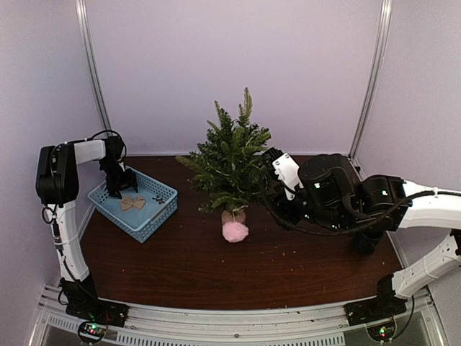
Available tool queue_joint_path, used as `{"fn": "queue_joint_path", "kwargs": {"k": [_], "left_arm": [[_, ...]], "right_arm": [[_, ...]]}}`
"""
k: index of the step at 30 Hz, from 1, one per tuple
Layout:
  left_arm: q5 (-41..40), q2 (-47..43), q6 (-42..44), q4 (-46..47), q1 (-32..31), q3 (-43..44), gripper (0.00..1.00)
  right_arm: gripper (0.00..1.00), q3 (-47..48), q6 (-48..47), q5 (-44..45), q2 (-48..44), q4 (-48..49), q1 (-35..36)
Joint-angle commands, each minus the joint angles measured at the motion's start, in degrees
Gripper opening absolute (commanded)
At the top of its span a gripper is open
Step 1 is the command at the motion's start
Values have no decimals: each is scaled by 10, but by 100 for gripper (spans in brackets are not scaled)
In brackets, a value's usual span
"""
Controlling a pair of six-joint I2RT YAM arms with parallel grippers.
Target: Decorate the small christmas tree
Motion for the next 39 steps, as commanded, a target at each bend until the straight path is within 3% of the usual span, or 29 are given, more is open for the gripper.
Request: {"fn": "queue_joint_path", "kwargs": {"k": [1,9,14,16,19,24,39], "left_arm": [[3,24,61,-37,-12,29,60],[31,26,212,-70,-39,37,39],[54,20,259,-93,-56,40,35],[24,24,234,-125,-56,56,40],[20,-20,230,-99,-56,28,57],[13,-85,290,-52,-56,-22,72],[14,-80,511,-1,-70,-78,74]], "right_arm": [[48,20,8,24,5,-10,-2],[48,16,9,27,4,-10,-2],[48,16,6,24,2,-11,-2],[48,17,4,22,1,-12,-2],[48,17,3,21,-2,-15,-3],[48,10,5,20,-9,-9,-3],[48,8,19,14,-26,-25,-2]]}}
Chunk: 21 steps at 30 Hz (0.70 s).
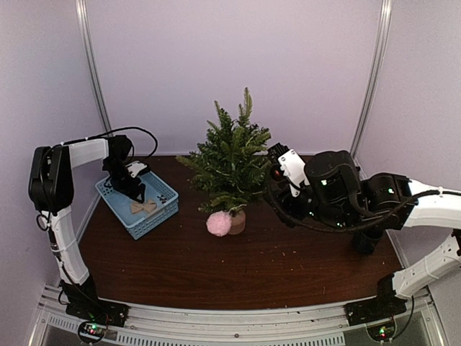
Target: Decorate the small christmas tree
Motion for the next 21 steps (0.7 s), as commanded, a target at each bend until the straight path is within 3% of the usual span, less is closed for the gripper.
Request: {"fn": "queue_joint_path", "kwargs": {"k": [1,9,14,21], "left_arm": [[-20,8,82,61,-16,-16,74],[-43,24,87,93,-26,-29,71],[-51,40,65,99,-28,-33,63],[-55,54,-125,53,-32,-19,51]], "right_arm": [[48,6,17,1,-16,-22,-2],[48,14,9,-3,-14,-29,-5],[48,8,8,-4,-19,-21,-8],[48,8,-2,5,-34,-9,-15]]}}
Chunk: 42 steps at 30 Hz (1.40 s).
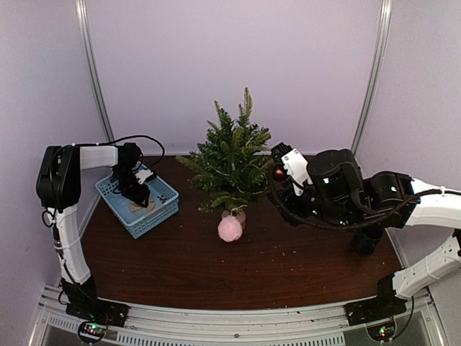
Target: Decorate the small christmas tree
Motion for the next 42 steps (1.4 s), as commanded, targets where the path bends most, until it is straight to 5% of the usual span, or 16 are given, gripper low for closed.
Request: {"fn": "queue_joint_path", "kwargs": {"k": [1,7,13,16,20,25,30,35,42], "left_arm": [[-29,15,-175,-40,-5,10,49],[5,-15,-468,-53,-18,-18,44],[16,-42,-564,-45,-39,1,54],[-9,-51,-493,-76,-39,42,59],[-30,-33,-294,-143,-38,115,66],[29,-51,-41,-148,-35,71,66],[104,-51,-5,-138,-15,45,62],[53,-30,18,-103,-15,33,60],[29,0,21,-89,-15,27,44]], "right_arm": [[48,7,-10,10,-28,16,-11],[48,-16,-15,14,-43,51,-26],[48,-31,-21,11,-48,75,-32],[48,-34,-21,16,-56,72,-33],[48,-44,-16,24,-73,68,-33],[48,-49,-12,26,-84,62,-33],[48,-46,-12,20,-76,67,-33],[48,-40,-15,13,-65,71,-33],[48,-27,-16,13,-61,57,-33]]}}
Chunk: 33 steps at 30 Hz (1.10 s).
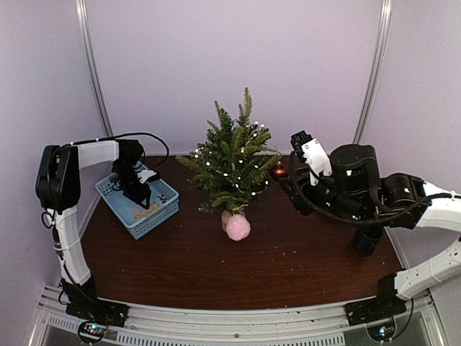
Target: Decorate the small christmas tree
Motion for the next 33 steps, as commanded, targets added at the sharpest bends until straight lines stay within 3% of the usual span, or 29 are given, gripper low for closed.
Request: {"fn": "queue_joint_path", "kwargs": {"k": [1,6,14,24,33], "left_arm": [[-13,14,18,24,2,-15,42],[-2,7,2,38,2,-55,29],[-18,-23,-35,54,5,-64,0],[1,-158,-151,51,5,-83,0],[34,-270,-277,-28,-2,15,0]], "right_arm": [[48,15,-2,1,-1,-6,-2],[48,13,0,4,-3,-11,-2],[48,14,-2,3,-7,-15,-1],[47,7,-2,4,-14,-11,-2],[49,12,-7,5,-15,0,-2]]}}
